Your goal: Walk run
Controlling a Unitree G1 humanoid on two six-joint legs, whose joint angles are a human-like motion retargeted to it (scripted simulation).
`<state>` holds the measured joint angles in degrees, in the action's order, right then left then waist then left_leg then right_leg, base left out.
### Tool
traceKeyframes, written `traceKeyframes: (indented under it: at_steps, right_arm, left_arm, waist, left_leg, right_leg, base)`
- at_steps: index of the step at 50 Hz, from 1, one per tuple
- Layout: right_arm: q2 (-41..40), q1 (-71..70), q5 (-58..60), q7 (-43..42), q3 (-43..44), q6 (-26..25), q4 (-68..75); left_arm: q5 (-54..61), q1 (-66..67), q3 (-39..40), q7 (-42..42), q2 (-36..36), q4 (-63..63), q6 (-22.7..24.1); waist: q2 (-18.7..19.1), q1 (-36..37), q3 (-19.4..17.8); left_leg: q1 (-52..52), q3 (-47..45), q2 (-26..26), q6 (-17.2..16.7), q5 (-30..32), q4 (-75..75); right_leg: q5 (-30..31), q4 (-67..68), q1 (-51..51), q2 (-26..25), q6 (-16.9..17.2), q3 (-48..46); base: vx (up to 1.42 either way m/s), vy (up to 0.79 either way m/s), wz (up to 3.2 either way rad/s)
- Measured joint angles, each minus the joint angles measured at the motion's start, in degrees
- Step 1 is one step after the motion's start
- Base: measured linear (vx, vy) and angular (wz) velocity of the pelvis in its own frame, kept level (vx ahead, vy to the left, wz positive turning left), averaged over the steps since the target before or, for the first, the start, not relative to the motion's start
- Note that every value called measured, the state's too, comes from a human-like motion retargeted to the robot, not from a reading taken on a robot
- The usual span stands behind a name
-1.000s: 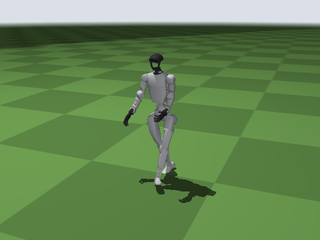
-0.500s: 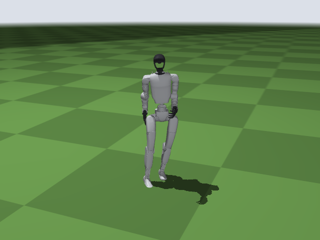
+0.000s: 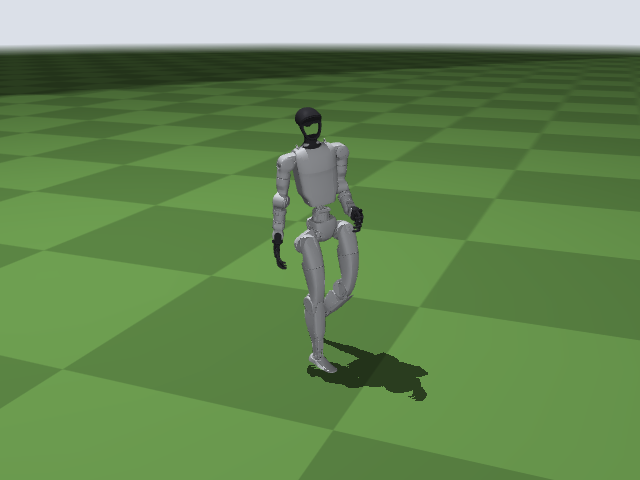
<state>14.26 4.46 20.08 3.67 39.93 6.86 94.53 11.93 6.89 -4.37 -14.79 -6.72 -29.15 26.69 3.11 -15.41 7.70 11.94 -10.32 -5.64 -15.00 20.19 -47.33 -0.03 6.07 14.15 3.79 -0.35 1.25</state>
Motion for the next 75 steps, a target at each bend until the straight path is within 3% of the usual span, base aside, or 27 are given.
traceKeyframes:
  at_steps: [3, 7, 12, 17, 20, 22, 24, 27, 30, 35, 38, 44, 49, 50, 52, 53, 55, 58, 60, 63, 65, 67, 72, 75]
  right_arm:
    - [-1.1, -3.6, 1.1, -0.9, -2.4, 1.8, -4.5]
    - [-1.5, -8.0, 5.3, -1.7, -5.5, 3.6, -12.5]
    - [-0.5, -12.9, 11.1, -3.2, -7.8, 4.7, -19.7]
    - [-0.2, -15.0, 13.1, -4.8, -9.0, 5.2, -21.9]
    - [-0.9, -13.7, 13.9, -4.2, -9.1, 5.3, -21.2]
    - [-1.7, -11.3, 15.5, -3.0, -8.3, 5.3, -20.3]
    - [-2.9, -8.3, 17.9, -2.6, -7.7, 5.0, -18.8]
    - [-4.9, -4.5, 19.3, -5.7, -8.0, 4.1, -14.3]
    - [-5.6, -1.9, 19.1, -8.3, -7.4, 4.8, -7.6]
    - [-6.8, 4.1, 20.4, -3.9, -4.6, 3.7, -3.8]
    - [-7.5, 8.1, 18.6, -2.9, -4.2, 4.1, -2.6]
    - [-8.7, 12.0, 16.1, -1.7, -2.7, 3.1, 1.8]
    - [-9.7, 12.3, 14.2, 0.8, -3.1, 2.0, 2.9]
    - [-9.8, 12.2, 14.1, 1.0, -3.0, 2.1, 2.9]
    - [-9.5, 11.3, 13.8, 1.1, -3.4, 2.4, 2.9]
    - [-9.2, 10.6, 13.8, 0.9, -3.4, 2.8, 2.9]
    - [-8.4, 9.5, 14.0, -0.2, -2.8, 3.7, 2.7]
    - [-7.0, 7.7, 13.2, -2.1, -3.8, 4.7, 2.1]
    - [-5.6, 5.0, 12.0, -2.7, -4.6, 4.2, 2.2]
    - [-4.0, -0.8, 13.3, -3.5, -6.4, 2.4, 0.7]
    - [-4.1, -4.6, 14.0, -4.4, -8.2, 2.2, -1.7]
    - [-3.9, -8.0, 15.0, -4.9, -9.4, 3.3, -6.3]
    - [-3.4, -13.2, 16.2, -5.9, -14.5, 7.3, -20.2]
    - [-2.1, -15.9, 17.9, -6.9, -15.2, 9.0, -26.0]
  left_arm:
    - [-0.5, 3.0, 0.3, -0.6, 0.4, 0.9, -0.9]
    - [-1.4, 5.7, 0.5, 0.1, 0.3, 2.7, -1.3]
    - [-3.1, 7.7, 3.2, 0.5, -2.1, 4.2, -1.6]
    - [-2.3, 9.1, 5.0, 1.7, -4.3, 4.8, -1.6]
    - [-2.0, 9.6, 5.9, 1.8, -4.5, 4.5, -1.9]
    - [-2.5, 9.7, 6.4, 1.7, -4.0, 3.9, -2.1]
    - [-3.2, 9.3, 7.1, 1.7, -3.3, 3.3, -2.5]
    - [-3.3, 7.3, 7.2, 2.4, -1.1, 2.7, -2.9]
    - [-2.9, 4.2, 6.1, 3.1, 1.6, 2.7, -3.0]
    - [-1.6, -1.0, 4.8, 3.8, 3.0, 3.3, -3.4]
    - [-1.8, -2.5, 3.6, 3.6, 3.5, 5.0, -2.7]
    - [-1.0, -4.0, 3.3, 2.0, 4.4, 6.6, -2.7]
    - [-0.4, -2.5, 3.4, 1.8, 4.0, 5.5, -1.6]
    - [-0.4, -1.8, 3.1, 1.8, 3.6, 5.0, -1.3]
    - [0.2, -0.6, 1.8, 2.7, 2.8, 3.9, -1.0]
    - [0.6, -0.1, 1.0, 3.2, 2.4, 3.5, -0.8]
    - [1.2, 0.7, -0.5, 3.4, 1.3, 2.7, -0.5]
    - [0.9, 2.0, -0.5, 1.4, 0.2, 1.8, -0.2]
    - [0.3, 2.3, -0.9, 0.5, -0.2, 1.4, 0.0]
    - [0.9, 2.3, 0.4, 1.1, 0.1, 1.4, -0.2]
    - [1.4, 2.9, 1.7, 1.2, 0.8, 1.7, -0.3]
    - [1.9, 3.2, 2.3, 1.8, 1.0, 2.0, -0.8]
    - [1.9, 4.3, 3.4, 3.1, 1.2, 3.7, -1.0]
    - [0.8, 4.5, 4.3, 2.6, 0.6, 4.4, -0.5]
  waist:
    - [-2.5, 5.7, -1.1]
    - [-3.3, 10.5, -1.7]
    - [-3.7, 13.7, -2.8]
    - [-6.1, 16.5, -2.9]
    - [-7.0, 18.3, -2.4]
    - [-7.2, 19.8, -1.3]
    - [-7.4, 19.7, -0.1]
    - [-6.5, 17.7, -0.5]
    - [-3.3, 16.2, -1.2]
    - [0.2, 13.1, -2.5]
    - [1.7, 8.6, -3.1]
    - [-1.8, 3.5, -5.5]
    - [-2.7, 3.5, -7.1]
    - [-2.4, 3.4, -7.3]
    - [-1.5, 2.5, -7.4]
    - [-0.5, 2.0, -7.3]
    - [1.3, 0.0, -7.1]
    - [1.9, -0.9, -6.8]
    - [1.0, -1.0, -6.5]
    - [-2.7, -1.0, -6.2]
    - [-3.6, -0.2, -7.2]
    - [-4.1, 0.7, -8.2]
    - [-6.5, 7.5, -7.9]
    - [-5.6, 10.8, -7.6]
  left_leg:
    - [6.0, -9.3, 8.7, 6.6, -10.0, -4.1]
    - [15.2, -9.3, 9.5, 14.8, -16.5, 5.0]
    - [21.0, -11.9, 10.0, 24.6, -19.1, 27.7]
    - [21.5, -11.9, 5.5, 27.2, -24.7, 45.6]
    - [19.1, -16.3, 6.5, 28.2, -24.5, 42.7]
    - [17.8, -17.6, 6.7, 28.1, -19.7, 41.8]
    - [16.9, -12.7, 5.3, 28.2, -17.6, 40.2]
    - [15.7, -6.6, 5.3, 28.5, -20.3, 35.5]
    - [9.2, -8.3, 8.0, 27.6, -23.2, 36.9]
    - [1.9, -6.5, 8.3, 25.3, -25.6, 39.9]
    - [-1.7, -4.3, 7.3, 24.5, -26.9, 41.3]
    - [-10.9, -2.6, 1.4, 22.7, -30.7, 42.9]
    - [-18.6, -4.8, 0.7, 19.1, -33.6, 43.7]
    - [-19.7, -4.8, 0.8, 18.4, -34.0, 43.4]
    - [-20.9, -4.5, 1.1, 16.4, -33.1, 41.8]
    - [-20.9, -4.4, 1.8, 15.0, -31.8, 40.7]
    - [-21.2, -3.5, 3.5, 11.3, -26.6, 37.6]
    - [-19.5, -0.9, 4.0, 3.0, -10.6, 27.6]
    - [-13.5, 0.9, 1.0, 0.0, 1.0, 16.4]
    - [-5.7, -3.8, 1.8, 0.0, 8.7, 0.2]
    - [-3.2, -6.6, 8.4, 1.9, 1.4, -7.2]
    - [0.8, -8.9, 12.0, 6.5, -4.8, -9.7]
    - [11.7, -9.7, 11.8, 14.2, -15.5, 1.1]
    - [15.5, -5.9, 10.2, 17.1, -15.3, 15.7]
  right_leg:
    - [-0.8, -2.4, -5.3, -2.2, -2.7, -2.0]
    - [-2.4, -4.5, -9.8, -4.3, -4.2, -2.0]
    - [-5.5, -5.4, -14.7, -6.9, -6.2, -2.5]
    - [-7.1, -4.5, -19.0, -6.2, -7.3, -4.0]
    - [-4.8, -2.0, -21.7, -6.5, -6.7, -2.9]
    - [0.3, 0.4, -23.0, -6.2, -4.5, -3.7]
    - [9.7, 4.2, -23.5, -5.6, -1.6, -4.9]
    - [24.6, 16.0, -20.5, -8.5, 2.3, -0.2]
    - [29.8, 30.0, -14.1, -13.5, 3.6, -0.4]
    - [13.6, 38.0, -2.8, -14.8, 1.6, 0.1]
    - [5.8, 31.9, 2.4, -12.2, 2.1, -0.2]
    - [3.1, 5.6, 7.0, -2.8, 7.4, 0.2]
    - [1.4, -9.8, 9.6, -2.5, 10.6, -3.1]
    - [1.6, -10.6, 9.7, -2.5, 11.0, -5.6]
    - [2.4, -7.9, 9.3, -2.7, 8.0, -8.3]
    - [2.4, -6.0, 9.1, -2.6, 3.9, -11.2]
    - [5.0, -3.9, 8.5, -1.2, 1.4, -17.4]
    - [8.7, -2.2, 6.4, -4.5, -3.0, -4.7]
    - [6.1, 1.3, 6.5, -1.0, -2.9, -2.7]
    - [3.5, 2.6, 3.6, 1.6, -4.7, -6.6]
    - [2.2, 1.2, -0.6, -3.5, -7.9, -5.1]
    - [1.7, 0.2, -3.5, -4.9, -8.3, -4.6]
    - [0.7, -2.8, -9.1, -7.4, -9.7, -0.6]
    - [-0.8, -3.7, -11.8, -10.0, -10.5, 1.7]
  base:
    - [0.56, -0.5, -0.79]
    - [0.67, -0.2, -0.23]
    - [0.73, -0.17, -0.03]
    - [0.73, -0.12, -0.17]
    - [1.09, -0.03, -0.31]
    - [1.25, 0.03, -0.38]
    - [1.19, 0.03, -0.07]
    - [0.91, -0.06, 0.5]
    - [0.91, -0.11, 0.43]
    - [0.77, -0.03, 0.51]
    - [0.76, -0.08, 1.25]
    - [0.67, -0.19, 0.58]
    - [0.82, -0.33, -0.25]
    - [0.68, -0.22, 0.06]
    - [0.92, -0.3, 0.37]
    - [0.97, -0.27, 0.7]
    - [0.78, -0.14, 1.1]
    - [0.91, -0.36, 0.61]
    - [0.63, -0.15, 0.43]
    - [0.67, -0.44, -0.28]
    - [0.68, -0.74, -1.0]
    - [0.57, -0.43, -0.97]
    - [0.7, -0.29, -1.45]
    - [0.68, -0.18, -1.1]
